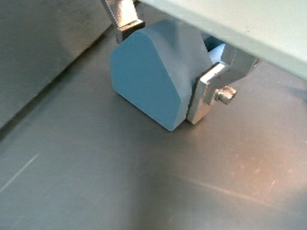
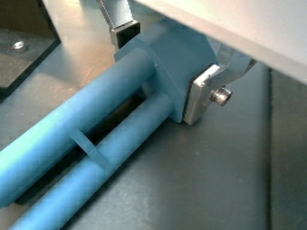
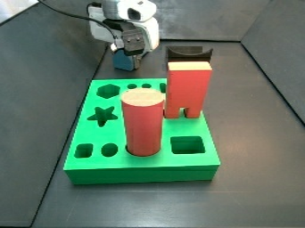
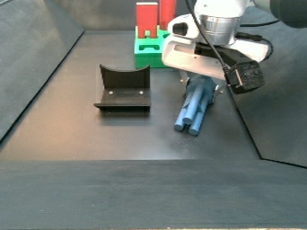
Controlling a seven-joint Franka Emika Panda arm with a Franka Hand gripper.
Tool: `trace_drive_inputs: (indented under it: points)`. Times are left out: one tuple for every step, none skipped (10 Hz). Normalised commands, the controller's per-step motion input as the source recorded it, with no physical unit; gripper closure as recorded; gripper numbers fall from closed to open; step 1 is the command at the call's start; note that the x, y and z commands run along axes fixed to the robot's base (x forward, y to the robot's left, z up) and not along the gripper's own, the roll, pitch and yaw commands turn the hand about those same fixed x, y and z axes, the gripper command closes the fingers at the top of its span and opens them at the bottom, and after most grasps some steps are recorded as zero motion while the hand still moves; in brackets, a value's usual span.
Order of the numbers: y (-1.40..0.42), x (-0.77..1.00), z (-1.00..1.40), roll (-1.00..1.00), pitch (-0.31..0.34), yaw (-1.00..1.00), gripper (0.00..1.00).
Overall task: Pick up the 3 prong object. Move up. Place the 3 prong object on the fixture. Regrasp the 3 prong object. Move to above the board. Insert the 3 prong object.
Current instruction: Pick up the 3 prong object, then move up, then place the 3 prong object on the fixture.
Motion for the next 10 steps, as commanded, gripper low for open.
trace_drive_inputs:
  points:
    - [0.0,0.0,0.0,0.0,0.0,0.0,1.0]
    - [0.0,0.0,0.83,0.0,0.0,0.0,1.0]
    - [-0.04,-0.07,0.77,-0.01,0.035,0.03,1.0]
    - [-0.03,-0.07,0.73,0.0,0.034,0.02,1.0]
    - [-0.02,-0.05,0.6,0.01,0.026,0.02,1.0]
    - [0.0,-0.03,0.43,0.03,0.038,0.01,1.0]
    - [0.0,-0.02,0.29,0.04,0.044,0.01,1.0]
    - [0.0,-0.03,0.2,0.04,0.046,0.0,1.0]
    - [0.0,0.0,1.0,0.0,0.0,0.0,1.0]
    - [0.0,-0.01,1.0,0.0,0.027,0.0,1.0]
